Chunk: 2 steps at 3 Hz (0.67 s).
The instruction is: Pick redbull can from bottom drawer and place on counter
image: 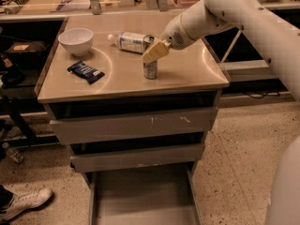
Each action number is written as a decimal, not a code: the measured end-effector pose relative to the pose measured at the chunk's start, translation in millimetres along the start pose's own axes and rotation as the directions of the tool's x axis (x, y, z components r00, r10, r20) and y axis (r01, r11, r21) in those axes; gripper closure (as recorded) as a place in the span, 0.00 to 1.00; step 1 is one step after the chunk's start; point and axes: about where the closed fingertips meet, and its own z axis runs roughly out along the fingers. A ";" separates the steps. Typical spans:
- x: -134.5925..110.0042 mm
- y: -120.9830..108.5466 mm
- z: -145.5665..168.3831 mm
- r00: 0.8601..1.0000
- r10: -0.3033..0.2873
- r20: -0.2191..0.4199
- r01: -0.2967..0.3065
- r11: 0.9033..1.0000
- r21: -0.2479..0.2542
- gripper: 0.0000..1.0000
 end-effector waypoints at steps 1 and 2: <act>0.0 0.0 0.0 1.000 0.000 0.000 0.000 1.000 0.000 0.00; 0.0 0.0 0.1 1.000 0.000 0.000 0.000 1.000 0.000 0.00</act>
Offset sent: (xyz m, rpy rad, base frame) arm 0.0000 0.0000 0.0000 0.0000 0.0000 0.0000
